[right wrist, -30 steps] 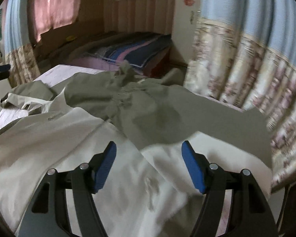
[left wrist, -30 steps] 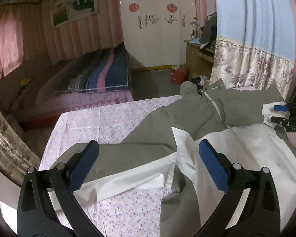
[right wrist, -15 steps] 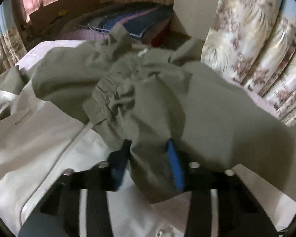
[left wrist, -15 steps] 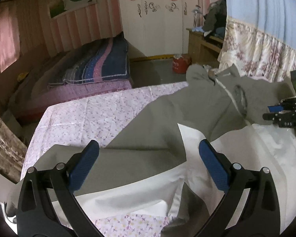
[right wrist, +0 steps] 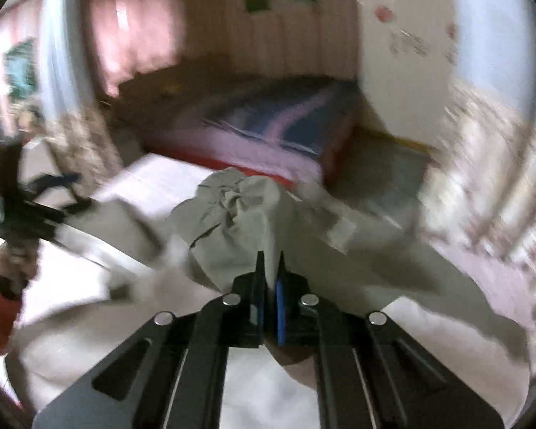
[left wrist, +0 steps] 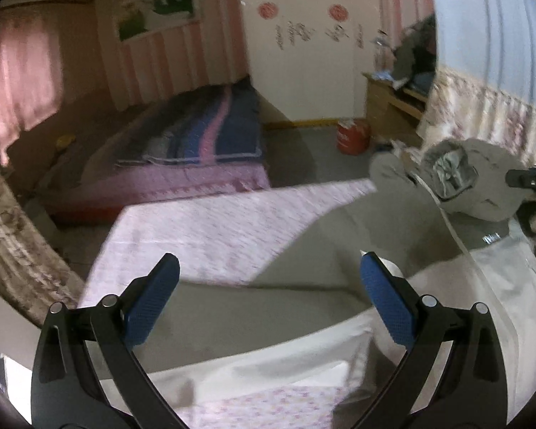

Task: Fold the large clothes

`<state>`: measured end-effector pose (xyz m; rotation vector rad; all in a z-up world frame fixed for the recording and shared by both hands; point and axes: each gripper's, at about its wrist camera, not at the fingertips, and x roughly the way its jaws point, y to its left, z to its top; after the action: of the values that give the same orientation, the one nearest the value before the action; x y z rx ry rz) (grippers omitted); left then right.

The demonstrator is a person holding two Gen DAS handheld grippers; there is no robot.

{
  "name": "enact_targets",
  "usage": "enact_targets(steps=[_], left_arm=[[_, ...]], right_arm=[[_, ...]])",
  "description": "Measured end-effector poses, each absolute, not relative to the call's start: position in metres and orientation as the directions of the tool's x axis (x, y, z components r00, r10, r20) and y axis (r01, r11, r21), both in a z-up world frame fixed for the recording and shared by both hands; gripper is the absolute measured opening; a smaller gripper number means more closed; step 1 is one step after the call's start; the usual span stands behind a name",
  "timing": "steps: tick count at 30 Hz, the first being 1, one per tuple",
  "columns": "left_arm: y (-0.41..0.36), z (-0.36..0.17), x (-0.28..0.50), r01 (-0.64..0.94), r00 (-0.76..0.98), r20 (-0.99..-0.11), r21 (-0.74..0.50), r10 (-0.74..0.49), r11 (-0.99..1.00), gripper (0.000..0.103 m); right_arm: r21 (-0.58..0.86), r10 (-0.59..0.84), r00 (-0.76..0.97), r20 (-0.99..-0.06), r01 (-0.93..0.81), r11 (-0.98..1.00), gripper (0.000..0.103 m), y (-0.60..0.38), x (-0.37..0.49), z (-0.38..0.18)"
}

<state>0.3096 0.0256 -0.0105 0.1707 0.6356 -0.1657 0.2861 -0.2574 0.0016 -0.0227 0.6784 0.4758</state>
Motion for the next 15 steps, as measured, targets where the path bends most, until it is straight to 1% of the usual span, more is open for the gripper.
enact_targets(steps=[2,4,5,7,8,9,10,11,12,13,15], left_arm=[[0.036,-0.005,0.305,0.173,0.803,-0.590,0.106,-0.078,0.979,0.100],[0.043,-0.007,0.303,0.166,0.796,-0.600,0.082,-0.085,0.983,0.100],[0.044,-0.010,0.302,0.164,0.790,-0.607,0.077,-0.084,0.983,0.100],[0.046,-0.017,0.301,0.156,0.778,-0.624,0.078,-0.074,0.985,0.100],[0.045,-0.020,0.300,0.157,0.773,-0.630,0.078,-0.073,0.984,0.100],[0.045,-0.022,0.300,0.159,0.770,-0.634,0.078,-0.074,0.984,0.100],[0.044,-0.024,0.300,0.160,0.766,-0.639,0.078,-0.074,0.984,0.100],[0.043,-0.025,0.300,0.161,0.764,-0.641,0.078,-0.074,0.984,0.100],[0.042,-0.025,0.299,0.163,0.763,-0.642,0.078,-0.076,0.983,0.100],[0.039,-0.025,0.299,0.166,0.762,-0.643,0.075,-0.079,0.983,0.100],[0.035,-0.024,0.299,0.171,0.758,-0.646,0.066,-0.089,0.983,0.100]], right_arm=[[0.130,0.436,0.632,-0.641,-0.470,0.873,0.004,-0.228,0.293,-0.008],[0.134,0.421,0.569,-0.706,-0.477,0.869,0.005,-0.206,0.303,-0.034],[0.142,0.410,0.530,-0.742,-0.473,0.870,0.008,-0.197,0.307,-0.053],[0.131,0.374,0.473,-0.798,-0.469,0.873,0.009,-0.189,0.306,-0.085],[0.120,0.358,0.461,-0.812,-0.469,0.875,0.012,-0.190,0.304,-0.095],[0.118,0.352,0.451,-0.820,-0.468,0.876,0.024,-0.191,0.302,-0.099],[0.120,0.347,0.449,-0.823,-0.461,0.879,0.031,-0.194,0.298,-0.101],[0.120,0.346,0.451,-0.822,-0.458,0.881,0.041,-0.198,0.293,-0.098],[0.118,0.349,0.462,-0.815,-0.458,0.881,0.045,-0.204,0.286,-0.091],[0.115,0.353,0.478,-0.804,-0.458,0.882,0.047,-0.209,0.281,-0.083],[0.104,0.362,0.547,-0.755,-0.445,0.889,0.053,-0.233,0.263,-0.052]])
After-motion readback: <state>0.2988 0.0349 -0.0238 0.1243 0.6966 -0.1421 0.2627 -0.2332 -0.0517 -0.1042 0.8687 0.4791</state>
